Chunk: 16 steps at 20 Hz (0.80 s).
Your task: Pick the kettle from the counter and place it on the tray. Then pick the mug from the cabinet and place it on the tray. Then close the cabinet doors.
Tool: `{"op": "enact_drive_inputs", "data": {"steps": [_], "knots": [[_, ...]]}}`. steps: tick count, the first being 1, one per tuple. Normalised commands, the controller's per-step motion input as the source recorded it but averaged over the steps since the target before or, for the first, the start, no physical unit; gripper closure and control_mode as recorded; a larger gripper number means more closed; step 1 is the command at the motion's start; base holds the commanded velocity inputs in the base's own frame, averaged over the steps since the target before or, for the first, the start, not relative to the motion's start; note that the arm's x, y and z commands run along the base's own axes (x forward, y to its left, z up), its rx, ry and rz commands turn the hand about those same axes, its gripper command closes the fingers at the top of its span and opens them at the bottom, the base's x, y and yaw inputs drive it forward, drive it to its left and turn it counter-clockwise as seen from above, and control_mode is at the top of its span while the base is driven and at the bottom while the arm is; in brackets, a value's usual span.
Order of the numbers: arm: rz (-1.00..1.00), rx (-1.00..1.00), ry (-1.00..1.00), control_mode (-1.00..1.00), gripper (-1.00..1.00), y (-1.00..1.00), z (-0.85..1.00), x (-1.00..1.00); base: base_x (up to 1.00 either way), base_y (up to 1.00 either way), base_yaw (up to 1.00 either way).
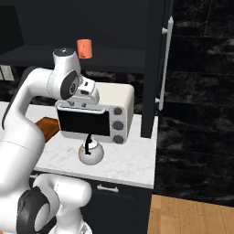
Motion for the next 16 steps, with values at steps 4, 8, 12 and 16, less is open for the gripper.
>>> {"op": "enact_drive_inputs", "data": {"steps": [4, 8, 12, 16], "knots": [[0.0, 0.0, 0.02, -1.0, -1.0, 0.0, -0.04, -0.03, 0.0, 0.0, 0.0], [0.0, -0.03, 0.01, -1.0, -1.0, -0.02, -0.27, -0.22, 0.0, 0.0, 0.0], [0.0, 0.04, 0.0, -1.0, -1.0, -0.1, -0.3, -0.41, 0.0, 0.0, 0.0], [0.0, 0.0, 0.0, -1.0, -1.0, -0.2, -0.44, -0.46, 0.0, 0.0, 0.0]]}}
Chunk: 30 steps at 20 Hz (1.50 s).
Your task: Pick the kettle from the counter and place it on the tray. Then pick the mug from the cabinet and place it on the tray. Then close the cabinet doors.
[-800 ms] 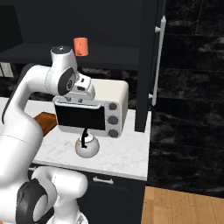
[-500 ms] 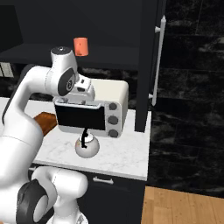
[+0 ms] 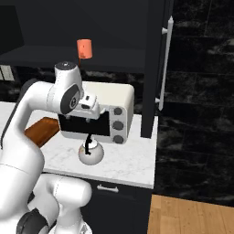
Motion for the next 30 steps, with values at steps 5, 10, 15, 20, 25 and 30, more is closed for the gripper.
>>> {"op": "enact_drive_inputs", "data": {"steps": [5, 10, 15, 20, 25, 30], "knots": [[0.0, 0.0, 0.0, -1.0, -1.0, -0.18, -0.55, -0.31, 0.0, 0.0, 0.0], [0.0, 0.0, 0.0, -1.0, -1.0, -0.1, -0.58, 0.11, 0.0, 0.0, 0.0], [0.0, 0.02, 0.13, -1.0, -1.0, -0.03, -0.44, 0.47, 0.0, 0.0, 0.0], [0.0, 0.0, 0.19, -1.0, -1.0, 0.0, -0.29, 0.51, 0.0, 0.0, 0.0], [0.0, 0.0, 0.09, -1.0, -1.0, 0.0, -0.17, 0.32, 0.0, 0.0, 0.0], [0.0, 0.0, 0.0, -1.0, -1.0, 0.0, -0.24, 0.22, 0.0, 0.0, 0.0]]}}
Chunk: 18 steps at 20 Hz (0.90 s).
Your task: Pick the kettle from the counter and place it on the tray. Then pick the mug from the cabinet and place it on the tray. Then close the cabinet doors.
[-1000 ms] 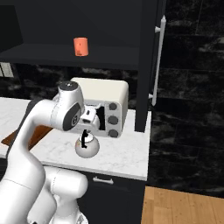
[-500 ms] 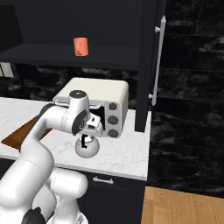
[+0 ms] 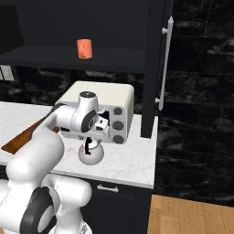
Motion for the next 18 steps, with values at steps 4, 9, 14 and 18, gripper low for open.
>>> {"op": "enact_drive_inputs", "data": {"steps": [4, 9, 14, 18], "knots": [[0.0, 0.0, 0.0, -1.0, -1.0, 0.0, -0.27, 0.01, 0.0, 0.0, 0.0], [0.0, 0.0, 0.0, -1.0, -1.0, 0.01, -0.25, -0.02, 0.0, 0.0, 0.0], [0.0, 0.0, 0.0, -1.0, -1.0, 0.02, -0.26, 0.0, 0.0, 0.0, 0.0], [0.0, 0.0, 0.0, -1.0, -1.0, 0.05, -0.19, 0.07, 0.0, 0.0, 0.0]]}}
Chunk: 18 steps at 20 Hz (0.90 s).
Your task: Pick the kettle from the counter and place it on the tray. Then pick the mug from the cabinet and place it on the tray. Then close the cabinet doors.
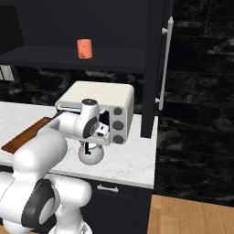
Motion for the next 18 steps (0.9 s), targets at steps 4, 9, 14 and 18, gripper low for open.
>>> {"op": "enact_drive_inputs", "data": {"steps": [4, 9, 14, 18], "knots": [[0.0, 0.0, 0.0, -1.0, -1.0, 0.08, -0.15, 0.08, 0.0, 0.0, 0.0], [0.0, -0.02, -0.01, -1.0, -1.0, 0.09, -0.14, 0.1, 0.0, 0.0, 0.0], [0.0, -0.02, 0.0, -1.0, 1.0, 0.03, -0.28, -0.09, 0.0, 0.0, 0.0], [0.0, -0.04, -0.03, -1.0, 1.0, 0.0, -0.28, -0.21, 0.0, 0.0, 0.0]]}}
